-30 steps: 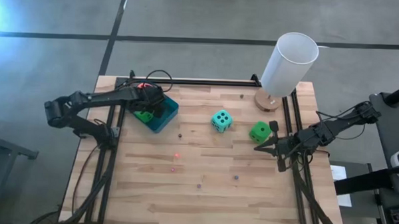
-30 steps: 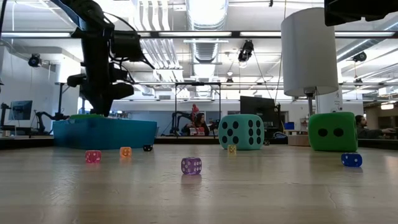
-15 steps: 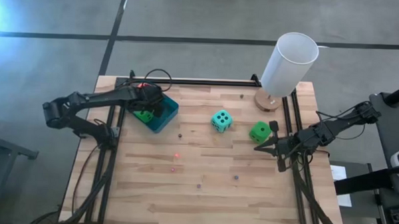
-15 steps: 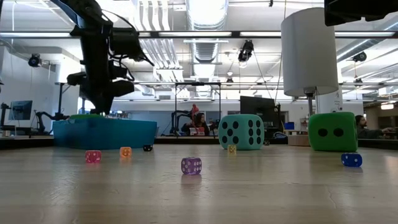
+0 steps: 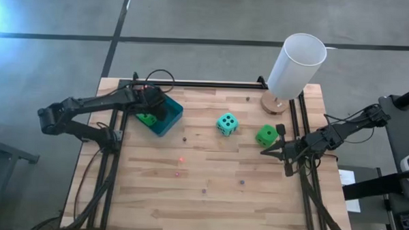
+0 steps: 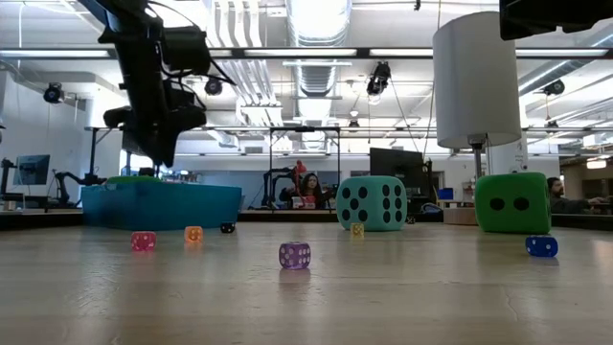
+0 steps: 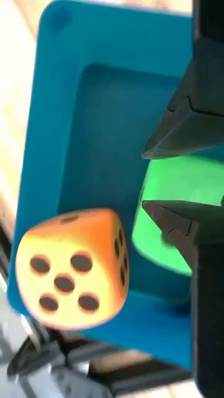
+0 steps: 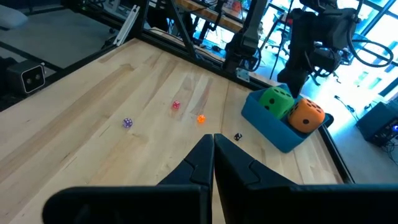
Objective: Pick & Place Dice
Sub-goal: Put the big green dice on the left into the blue bin
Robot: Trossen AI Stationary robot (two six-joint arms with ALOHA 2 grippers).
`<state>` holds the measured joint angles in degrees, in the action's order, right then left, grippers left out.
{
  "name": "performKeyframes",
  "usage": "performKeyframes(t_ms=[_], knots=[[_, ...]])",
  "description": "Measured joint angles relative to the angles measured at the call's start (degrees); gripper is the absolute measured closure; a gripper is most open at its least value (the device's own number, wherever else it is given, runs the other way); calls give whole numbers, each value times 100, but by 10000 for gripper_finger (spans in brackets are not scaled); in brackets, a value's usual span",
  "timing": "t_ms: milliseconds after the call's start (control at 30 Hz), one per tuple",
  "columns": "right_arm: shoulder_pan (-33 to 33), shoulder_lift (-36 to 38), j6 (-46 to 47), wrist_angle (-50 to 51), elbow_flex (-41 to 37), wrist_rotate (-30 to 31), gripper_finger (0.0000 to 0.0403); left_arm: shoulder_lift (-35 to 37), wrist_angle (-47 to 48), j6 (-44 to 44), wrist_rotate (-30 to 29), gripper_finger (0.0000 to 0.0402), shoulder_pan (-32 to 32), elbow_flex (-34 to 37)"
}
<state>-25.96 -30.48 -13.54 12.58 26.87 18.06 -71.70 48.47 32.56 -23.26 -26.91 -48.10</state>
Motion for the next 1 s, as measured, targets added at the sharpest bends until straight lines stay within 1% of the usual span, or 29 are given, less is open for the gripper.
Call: performKeyframes(t_ms=[233,333,600,833,1000], knots=[[0,0,-34,0,0,0,394,0,-7,36,706,281,311,0],[-1,-1,-41,0,0,0,394,0,-50,88,898,281,496,0],[-1,-1,-41,0,0,0,394,0,-66,475,943,281,1033,7],[-1,-1,-61,2,0,0,394,-2,-85,631,955,281,1152,124],[0,-2,-59,2,2,0,394,-2,-168,656,1258,281,1163,378]])
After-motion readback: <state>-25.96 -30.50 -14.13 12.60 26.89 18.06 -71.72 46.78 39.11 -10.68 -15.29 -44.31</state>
